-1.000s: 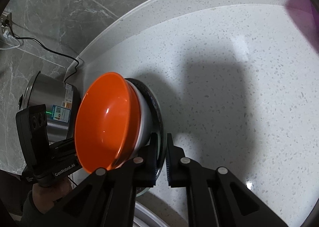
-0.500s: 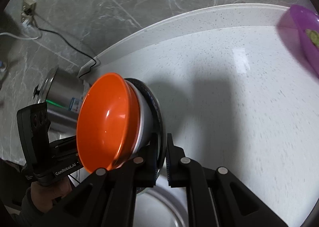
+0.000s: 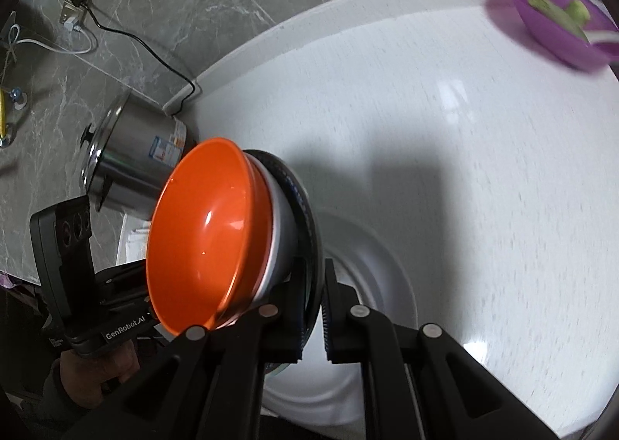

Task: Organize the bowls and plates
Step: 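Lift the bowl stack with both grippers and carry it over the plate stack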

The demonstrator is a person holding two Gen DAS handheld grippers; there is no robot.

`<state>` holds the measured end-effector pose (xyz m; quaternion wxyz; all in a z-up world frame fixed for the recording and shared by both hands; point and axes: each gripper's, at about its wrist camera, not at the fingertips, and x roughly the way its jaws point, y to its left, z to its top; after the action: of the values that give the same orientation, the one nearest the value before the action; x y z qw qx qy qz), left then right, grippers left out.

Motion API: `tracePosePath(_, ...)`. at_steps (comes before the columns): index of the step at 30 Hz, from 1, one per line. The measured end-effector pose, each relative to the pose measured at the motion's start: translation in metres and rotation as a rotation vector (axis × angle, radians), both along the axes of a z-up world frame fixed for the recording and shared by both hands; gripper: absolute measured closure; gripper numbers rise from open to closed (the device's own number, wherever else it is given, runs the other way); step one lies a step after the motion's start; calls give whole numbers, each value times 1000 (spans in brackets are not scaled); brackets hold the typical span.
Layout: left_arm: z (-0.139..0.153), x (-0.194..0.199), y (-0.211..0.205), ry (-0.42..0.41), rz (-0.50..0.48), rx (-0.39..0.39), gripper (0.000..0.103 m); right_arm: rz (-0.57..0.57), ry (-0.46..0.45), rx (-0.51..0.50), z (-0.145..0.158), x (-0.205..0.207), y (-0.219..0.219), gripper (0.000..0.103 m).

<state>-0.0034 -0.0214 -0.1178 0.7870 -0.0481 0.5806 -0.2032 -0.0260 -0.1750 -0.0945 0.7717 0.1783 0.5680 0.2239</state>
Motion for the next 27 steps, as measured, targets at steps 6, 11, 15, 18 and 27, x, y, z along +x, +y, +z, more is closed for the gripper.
tracePosePath(6,-24,-26,1,17,-1,19,91,1,29,-13,-19,-18,3,94)
tracePosePath(11,-39,-33,1,26,8,23,91,-2,36,-14,-29,-22,5,94)
tracePosePath(15,-47,-36,8,29,12,37,91,4,38,-16,-37,-23,10,94)
tracePosePath(18,-53,-33,11,28,22,37,91,10,37,-18,-43,-25,12,94)
tracePosePath(27,-61,-33,12,-19,63,38,91,14,5,-24,-52,-25,14,91)
